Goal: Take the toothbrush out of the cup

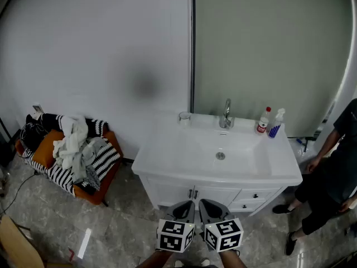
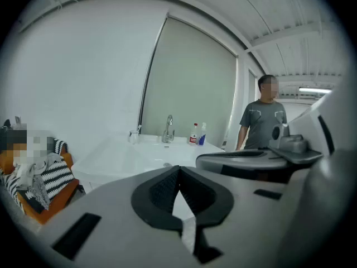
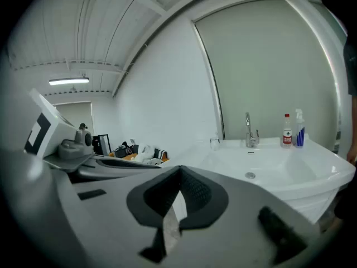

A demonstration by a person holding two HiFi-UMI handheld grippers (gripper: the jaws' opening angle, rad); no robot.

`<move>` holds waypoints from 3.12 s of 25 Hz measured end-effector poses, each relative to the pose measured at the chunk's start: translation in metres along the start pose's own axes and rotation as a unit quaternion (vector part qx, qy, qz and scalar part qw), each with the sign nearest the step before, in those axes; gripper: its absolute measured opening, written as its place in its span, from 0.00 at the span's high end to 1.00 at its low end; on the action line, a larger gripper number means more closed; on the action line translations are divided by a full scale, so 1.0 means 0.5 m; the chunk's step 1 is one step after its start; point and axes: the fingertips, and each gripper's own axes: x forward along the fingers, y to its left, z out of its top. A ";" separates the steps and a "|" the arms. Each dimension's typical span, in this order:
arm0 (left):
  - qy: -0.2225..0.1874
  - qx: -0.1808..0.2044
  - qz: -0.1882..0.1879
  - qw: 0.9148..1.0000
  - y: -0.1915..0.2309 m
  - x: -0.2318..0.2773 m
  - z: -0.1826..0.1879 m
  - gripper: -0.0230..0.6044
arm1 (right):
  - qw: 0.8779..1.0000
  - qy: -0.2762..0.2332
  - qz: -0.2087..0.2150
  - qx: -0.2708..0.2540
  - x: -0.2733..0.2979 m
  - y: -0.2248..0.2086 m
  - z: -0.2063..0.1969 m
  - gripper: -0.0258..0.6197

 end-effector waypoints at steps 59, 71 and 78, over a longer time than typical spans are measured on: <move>0.038 -0.023 0.085 0.995 0.160 0.406 0.131 0.95 | 0.995 0.034 0.093 0.023 0.352 -0.284 0.083 0.94; 0.040 -0.009 0.102 0.994 0.189 0.479 0.172 0.95 | 0.992 0.030 0.118 0.025 0.410 -0.339 0.122 0.94; 0.038 0.016 0.077 0.996 0.230 0.534 0.205 0.95 | 0.994 0.029 0.097 0.040 0.463 -0.372 0.141 0.94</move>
